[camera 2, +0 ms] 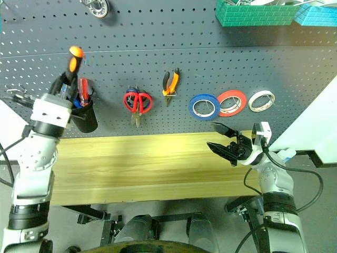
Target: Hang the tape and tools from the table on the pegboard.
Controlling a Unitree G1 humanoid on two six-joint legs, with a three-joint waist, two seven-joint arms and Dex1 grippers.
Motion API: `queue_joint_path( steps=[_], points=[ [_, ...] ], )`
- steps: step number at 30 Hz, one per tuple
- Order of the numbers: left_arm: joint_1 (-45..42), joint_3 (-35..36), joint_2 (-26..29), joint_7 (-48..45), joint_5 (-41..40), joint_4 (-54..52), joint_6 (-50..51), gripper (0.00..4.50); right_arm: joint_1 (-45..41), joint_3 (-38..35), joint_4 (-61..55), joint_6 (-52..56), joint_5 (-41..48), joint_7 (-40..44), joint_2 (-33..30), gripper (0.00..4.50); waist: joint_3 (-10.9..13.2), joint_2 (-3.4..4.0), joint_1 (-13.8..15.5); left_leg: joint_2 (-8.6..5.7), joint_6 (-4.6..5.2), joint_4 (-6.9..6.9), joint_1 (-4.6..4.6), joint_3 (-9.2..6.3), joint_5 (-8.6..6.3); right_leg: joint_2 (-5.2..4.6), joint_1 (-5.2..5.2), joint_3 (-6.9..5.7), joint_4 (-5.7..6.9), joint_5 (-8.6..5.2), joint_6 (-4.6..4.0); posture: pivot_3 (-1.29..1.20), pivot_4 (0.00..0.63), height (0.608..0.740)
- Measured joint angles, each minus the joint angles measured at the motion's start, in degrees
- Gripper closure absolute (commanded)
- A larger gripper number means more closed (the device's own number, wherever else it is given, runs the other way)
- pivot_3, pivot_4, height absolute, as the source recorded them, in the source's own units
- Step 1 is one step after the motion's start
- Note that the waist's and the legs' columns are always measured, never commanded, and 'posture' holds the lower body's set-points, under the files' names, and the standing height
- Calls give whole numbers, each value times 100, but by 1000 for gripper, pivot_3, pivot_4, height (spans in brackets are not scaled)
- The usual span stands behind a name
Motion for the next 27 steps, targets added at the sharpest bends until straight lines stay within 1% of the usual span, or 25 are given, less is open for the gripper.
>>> queue_joint_path(
  steps=[5, 7, 13, 20, 27],
  points=[
    [-644, 51, -40, -58, -468, 488, -12, 3983, 0, -13, -10, 59, -1, -34, 1, 0, -13, -3, -3, -1, 0, 1, 2, 1, 1, 1, 1, 1, 5, 0, 1, -32, 0, 736],
    [-766, 136, -98, -117, -710, 780, -60, 3983, 4, -31, -20, 91, -1, -47, -1, 0, -20, 1, -10, -1, 0, 1, 4, 2, 1, 2, 1, 3, 6, 0, 1, -40, 0, 736],
    [-813, 187, -280, -266, -1177, 1571, -261, 3983, 85, -80, -184, 183, 0, -108, -52, 0, -26, -6, -14, -1, 0, 2, 4, 3, 2, 5, 0, 5, 8, 1, 1, -54, 1, 736],
    [-944, 225, -440, -330, -1478, 2350, -517, 3983, 282, -117, -576, 405, 41, -302, -121, 0, -36, -16, -13, -2, 0, 4, 4, 3, 2, 4, 1, 5, 9, 1, 2, -65, 12, 736],
    [-935, 354, -647, -256, -1720, 2494, -510, 3983, 285, -214, -652, 507, 65, -351, -232, 0, -36, -16, -45, -1, 0, 5, 5, 4, 1, 5, 1, 8, 8, 1, 2, -69, 25, 736]
  ],
)
